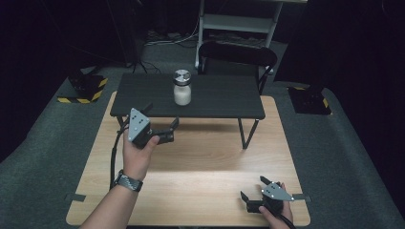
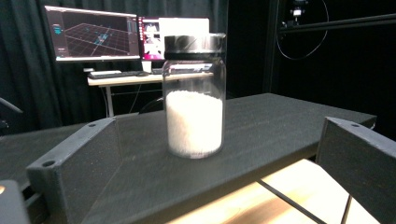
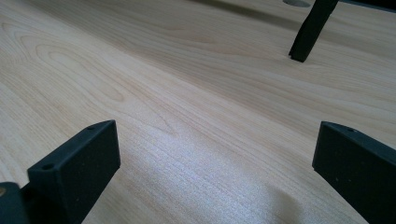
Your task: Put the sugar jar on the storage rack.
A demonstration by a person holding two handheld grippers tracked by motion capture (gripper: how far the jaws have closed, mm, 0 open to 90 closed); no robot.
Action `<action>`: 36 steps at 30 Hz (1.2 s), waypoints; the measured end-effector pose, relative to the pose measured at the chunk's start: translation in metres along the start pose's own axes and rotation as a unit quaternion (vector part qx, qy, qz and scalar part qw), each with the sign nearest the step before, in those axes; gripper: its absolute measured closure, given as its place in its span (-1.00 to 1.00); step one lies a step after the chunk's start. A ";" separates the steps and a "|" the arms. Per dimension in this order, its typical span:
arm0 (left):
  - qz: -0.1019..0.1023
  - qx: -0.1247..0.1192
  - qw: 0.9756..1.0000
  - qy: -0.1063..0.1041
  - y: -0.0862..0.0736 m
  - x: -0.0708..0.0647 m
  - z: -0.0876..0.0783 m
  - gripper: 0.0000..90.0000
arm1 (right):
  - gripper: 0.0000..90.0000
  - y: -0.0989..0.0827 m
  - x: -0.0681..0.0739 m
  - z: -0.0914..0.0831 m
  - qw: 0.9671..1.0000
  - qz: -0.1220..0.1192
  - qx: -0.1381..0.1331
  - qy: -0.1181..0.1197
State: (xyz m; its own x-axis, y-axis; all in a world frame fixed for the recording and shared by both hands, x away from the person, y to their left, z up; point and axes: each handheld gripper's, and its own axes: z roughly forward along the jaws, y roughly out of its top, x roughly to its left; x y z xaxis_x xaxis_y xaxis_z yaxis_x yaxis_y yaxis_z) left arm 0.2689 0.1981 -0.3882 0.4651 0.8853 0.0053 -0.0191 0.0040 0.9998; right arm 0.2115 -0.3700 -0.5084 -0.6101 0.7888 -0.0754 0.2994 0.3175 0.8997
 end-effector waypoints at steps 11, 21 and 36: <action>0.002 -0.011 1.000 0.004 -0.030 0.003 -0.040 -0.99 | -1.00 0.000 0.001 0.000 1.000 -0.002 0.000 -0.002; 0.009 0.000 1.000 -0.006 -0.061 0.003 -0.069 -0.99 | -1.00 0.000 0.001 0.000 1.000 -0.004 0.000 -0.002; -0.023 0.045 0.999 -0.001 -0.117 0.006 -0.104 -0.99 | -1.00 -0.001 -0.001 0.000 1.000 -0.005 -0.002 0.004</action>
State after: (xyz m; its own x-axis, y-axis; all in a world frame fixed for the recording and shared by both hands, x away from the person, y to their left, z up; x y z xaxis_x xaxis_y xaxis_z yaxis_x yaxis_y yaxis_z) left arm 0.1814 0.2511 -0.5076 0.4662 0.8837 -0.0407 0.0813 0.0030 0.9967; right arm 0.2120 -0.3708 -0.5088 -0.6188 0.7814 -0.0808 0.2906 0.3233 0.9006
